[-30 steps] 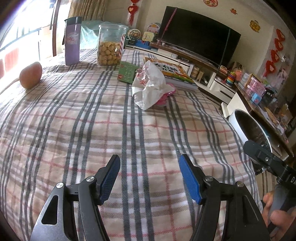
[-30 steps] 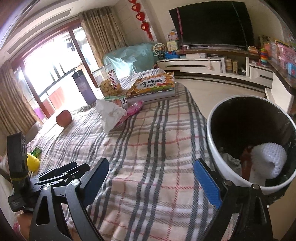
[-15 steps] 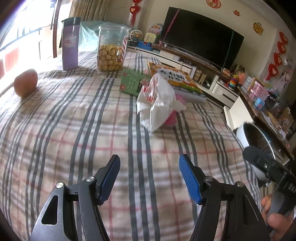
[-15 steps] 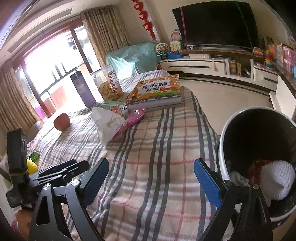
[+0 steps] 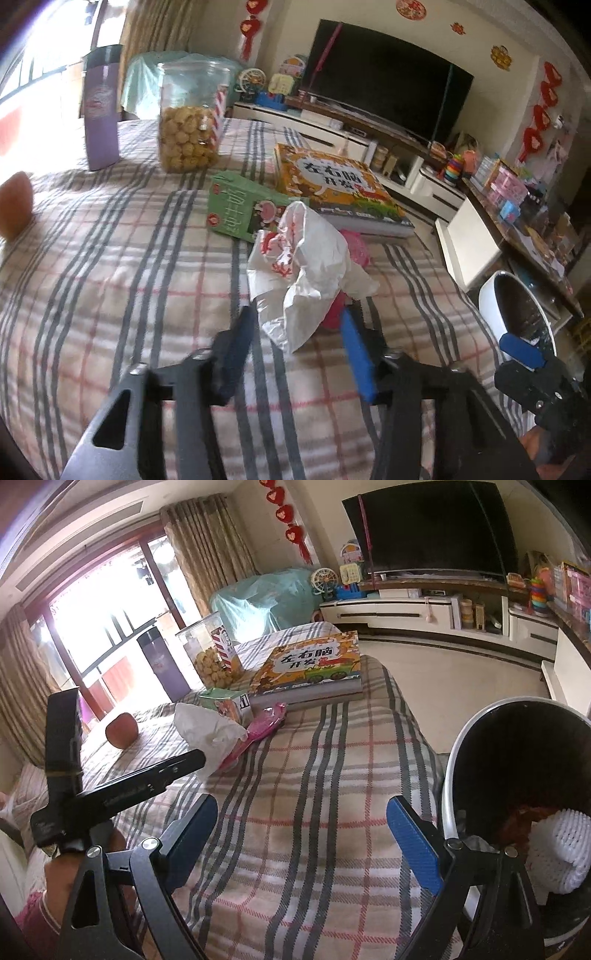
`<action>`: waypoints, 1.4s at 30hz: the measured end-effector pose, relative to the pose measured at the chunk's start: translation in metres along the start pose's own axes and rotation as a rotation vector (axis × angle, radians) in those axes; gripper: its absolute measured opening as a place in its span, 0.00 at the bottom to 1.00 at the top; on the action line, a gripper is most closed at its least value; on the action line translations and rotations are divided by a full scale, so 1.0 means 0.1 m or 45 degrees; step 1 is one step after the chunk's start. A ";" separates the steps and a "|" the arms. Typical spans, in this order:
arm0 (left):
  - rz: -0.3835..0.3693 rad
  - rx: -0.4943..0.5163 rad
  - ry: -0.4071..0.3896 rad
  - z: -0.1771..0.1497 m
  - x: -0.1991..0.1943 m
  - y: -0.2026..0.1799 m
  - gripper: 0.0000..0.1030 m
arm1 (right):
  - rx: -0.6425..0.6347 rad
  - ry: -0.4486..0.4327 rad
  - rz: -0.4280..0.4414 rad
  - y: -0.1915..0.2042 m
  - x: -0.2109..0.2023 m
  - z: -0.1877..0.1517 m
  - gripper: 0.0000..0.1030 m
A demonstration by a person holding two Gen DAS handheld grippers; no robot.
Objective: Collect trash
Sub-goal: 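Grasp the white plastic bag with the left tool while the right tool grasps the pink hairbrush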
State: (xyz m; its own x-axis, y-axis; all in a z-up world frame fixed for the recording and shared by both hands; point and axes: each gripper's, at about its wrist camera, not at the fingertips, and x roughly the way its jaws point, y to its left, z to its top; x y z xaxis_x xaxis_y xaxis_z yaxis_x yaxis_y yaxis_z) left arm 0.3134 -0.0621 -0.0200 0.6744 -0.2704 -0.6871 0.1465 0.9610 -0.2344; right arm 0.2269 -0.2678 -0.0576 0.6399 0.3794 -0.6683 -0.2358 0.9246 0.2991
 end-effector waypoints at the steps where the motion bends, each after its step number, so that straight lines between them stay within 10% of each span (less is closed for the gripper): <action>1: -0.010 0.002 0.010 0.01 0.05 0.01 0.25 | 0.000 0.000 -0.002 0.00 0.01 0.00 0.91; 3: -0.039 -0.011 0.036 0.02 0.13 0.05 0.10 | -0.008 -0.002 -0.013 0.01 0.03 0.00 0.90; 26: 0.025 -0.166 -0.019 -0.61 -0.63 0.71 0.08 | 0.069 0.122 0.030 0.52 0.95 0.28 0.62; 32: 0.036 -0.146 -0.034 -0.65 -0.64 0.68 0.08 | 0.038 0.190 -0.040 0.56 1.27 0.37 0.19; 42: 0.038 -0.108 -0.039 -0.71 -0.71 0.62 0.08 | 0.021 0.184 0.103 0.47 0.64 0.02 0.05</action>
State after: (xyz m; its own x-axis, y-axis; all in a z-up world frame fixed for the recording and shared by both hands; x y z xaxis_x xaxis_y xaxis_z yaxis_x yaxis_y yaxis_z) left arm 0.2235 0.0124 -0.0347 0.6997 -0.2385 -0.6735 0.0653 0.9600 -0.2722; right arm 0.2586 -0.2002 -0.0850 0.5070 0.4544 -0.7324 -0.2693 0.8907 0.3662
